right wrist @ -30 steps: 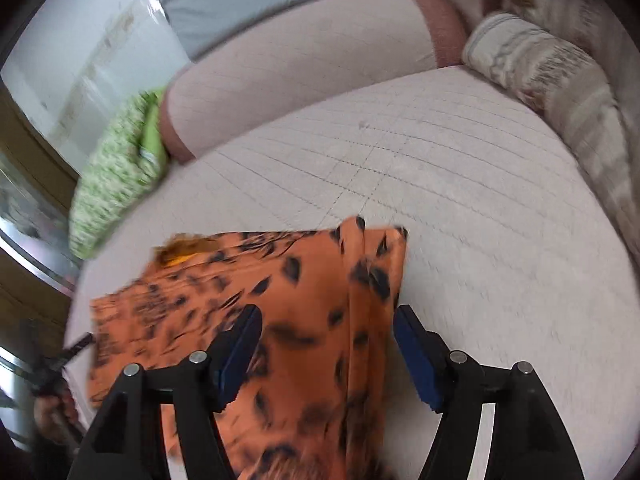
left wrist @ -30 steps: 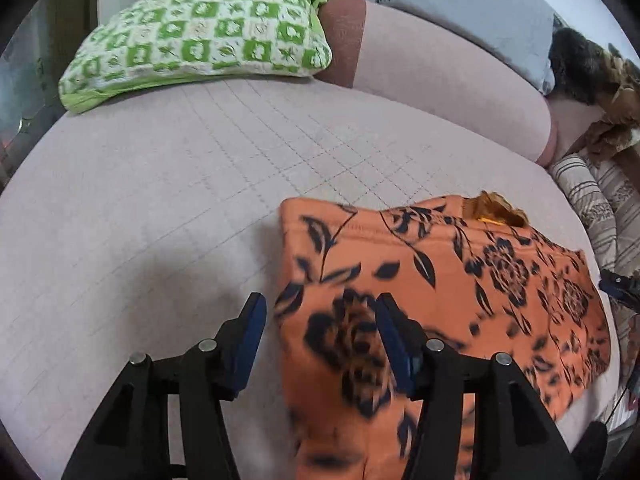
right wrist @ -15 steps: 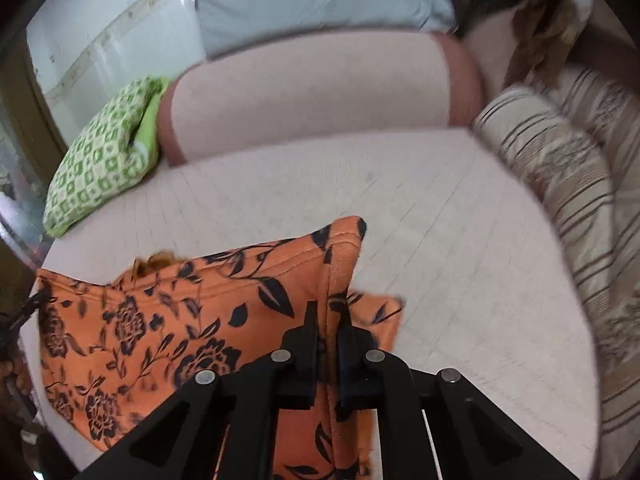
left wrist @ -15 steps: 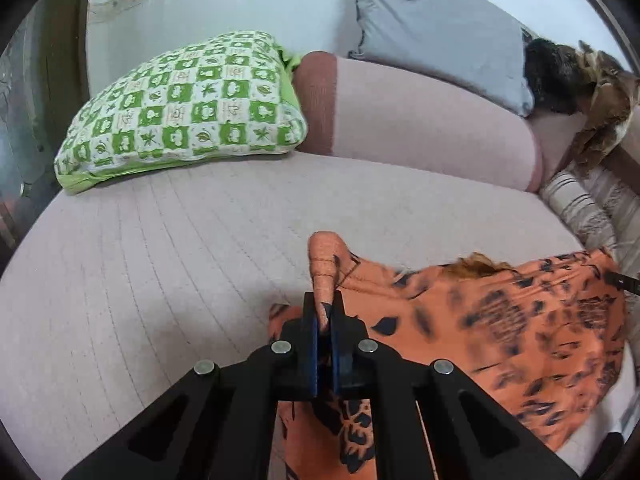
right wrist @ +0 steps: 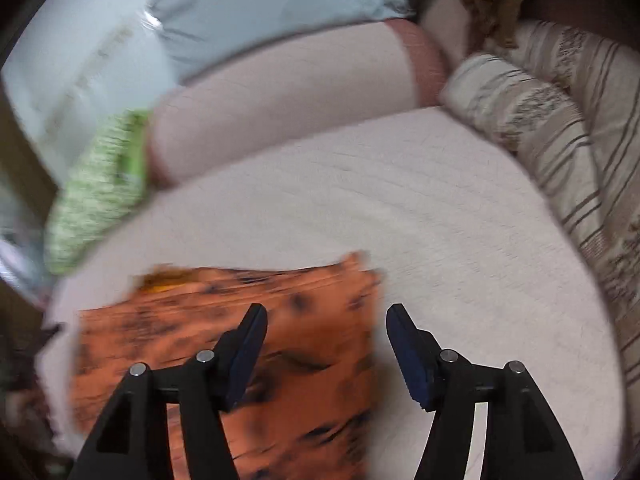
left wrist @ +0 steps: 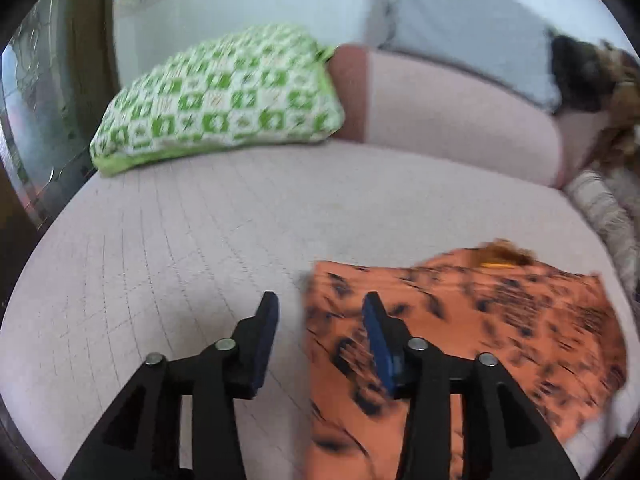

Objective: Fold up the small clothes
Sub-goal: 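Grasp the folded blouse edge with both tools and fold it over again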

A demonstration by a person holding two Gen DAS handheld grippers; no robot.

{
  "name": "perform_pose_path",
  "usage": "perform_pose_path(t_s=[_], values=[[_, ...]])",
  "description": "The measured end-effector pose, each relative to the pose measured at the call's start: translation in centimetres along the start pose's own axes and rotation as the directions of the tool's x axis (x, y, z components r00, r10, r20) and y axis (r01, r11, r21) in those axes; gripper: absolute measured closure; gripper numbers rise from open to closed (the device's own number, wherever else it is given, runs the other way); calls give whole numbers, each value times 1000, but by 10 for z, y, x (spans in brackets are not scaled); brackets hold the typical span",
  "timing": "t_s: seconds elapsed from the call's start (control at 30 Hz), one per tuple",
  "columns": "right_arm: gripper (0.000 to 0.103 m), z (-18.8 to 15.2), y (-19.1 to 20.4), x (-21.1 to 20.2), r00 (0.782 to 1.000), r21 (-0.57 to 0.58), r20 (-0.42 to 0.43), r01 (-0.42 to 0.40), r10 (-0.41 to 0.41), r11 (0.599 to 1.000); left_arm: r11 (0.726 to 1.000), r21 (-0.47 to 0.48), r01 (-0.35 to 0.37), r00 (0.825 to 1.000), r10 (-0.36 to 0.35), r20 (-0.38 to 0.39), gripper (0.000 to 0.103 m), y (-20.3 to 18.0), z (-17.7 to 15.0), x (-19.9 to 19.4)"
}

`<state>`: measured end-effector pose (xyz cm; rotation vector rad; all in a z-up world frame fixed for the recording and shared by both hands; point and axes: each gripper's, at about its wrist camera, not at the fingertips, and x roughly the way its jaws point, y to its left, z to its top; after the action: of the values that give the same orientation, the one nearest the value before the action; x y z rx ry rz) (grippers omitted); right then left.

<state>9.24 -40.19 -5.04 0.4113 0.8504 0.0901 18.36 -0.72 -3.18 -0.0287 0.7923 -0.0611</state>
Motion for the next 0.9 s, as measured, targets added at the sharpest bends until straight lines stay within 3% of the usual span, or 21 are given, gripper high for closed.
perform_pose_path(t_s=[0.03, 0.1, 0.13, 0.17, 0.2, 0.23, 0.27, 0.3, 0.33, 0.4, 0.5, 0.53, 0.6, 0.63, 0.67, 0.7, 0.8, 0.9], values=[[37, -7, 6, -5, 996, 13, -17, -91, 91, 996, 999, 24, 22, 1000, -22, 9, 43, -11, -9, -11], [35, -25, 4, -2, 964, 74, -66, -252, 257, 965, 997, 63, 46, 999, -47, 13, 39, -26, -28, -21], [33, -37, -1, 7, 940, 126, -102, -313, 326, 941, 996, 79, 48, 999, -48, -4, 39, -34, -41, -18], [31, -45, -10, 17, 933, 165, -128, -316, 338, 934, 996, 80, 39, 998, -36, -43, 39, -37, -51, -9], [31, -62, -29, 35, 955, 231, -173, -200, 242, 952, 997, 75, 23, 994, -15, -105, 39, -38, -63, 5], [31, -77, -47, 48, 957, 299, -215, -125, 195, 946, 998, 69, 7, 987, 4, -158, 39, -35, -69, 16], [49, -85, -55, 48, 958, 342, -194, -136, 211, 930, 998, 58, -17, 977, 29, -213, 37, -31, -77, 29], [58, -86, -62, 41, 964, 377, -156, -143, 214, 915, 999, 39, -24, 978, 31, -206, 37, -27, -79, 27], [58, -84, -59, 29, 967, 385, -158, -124, 198, 915, 1000, -4, -21, 982, 20, -189, 37, -23, -77, 16], [42, -77, -43, 13, 976, 317, -138, -117, 168, 941, 997, -75, 22, 988, -34, -153, 37, -18, -71, -4], [35, -64, -15, -4, 966, 222, -81, -223, 246, 949, 999, -38, 30, 996, -33, -83, 31, -28, -66, -25], [31, -64, -11, -2, 955, 232, -74, -264, 288, 936, 999, -23, 30, 996, -32, -80, 27, -30, -68, -25], [21, -75, -16, 9, 959, 263, -104, -230, 265, 937, 998, -32, 52, 989, -56, -139, 26, -32, -78, -12], [21, -85, -26, 31, 964, 285, -182, -137, 194, 949, 998, -45, 39, 980, -47, -191, 26, -29, -86, 1], [30, -94, -36, 48, 956, 320, -255, -61, 148, 945, 999, -51, -12, 963, -3, -270, 26, -26, -96, 17], [37, -91, -33, 41, 964, 310, -236, -48, 126, 950, 998, -54, -18, 961, 3, -276, 26, -24, -99, 21], [36, -64, -3, 8, 986, 201, -130, -79, 106, 976, 998, -67, -16, 981, 3, -196, 26, -26, -90, 3], [28, -30, 17, 4, 981, 143, -69, -171, 182, 975, 999, -38, 7, 993, -12, -121, 26, -36, -75, -4]])
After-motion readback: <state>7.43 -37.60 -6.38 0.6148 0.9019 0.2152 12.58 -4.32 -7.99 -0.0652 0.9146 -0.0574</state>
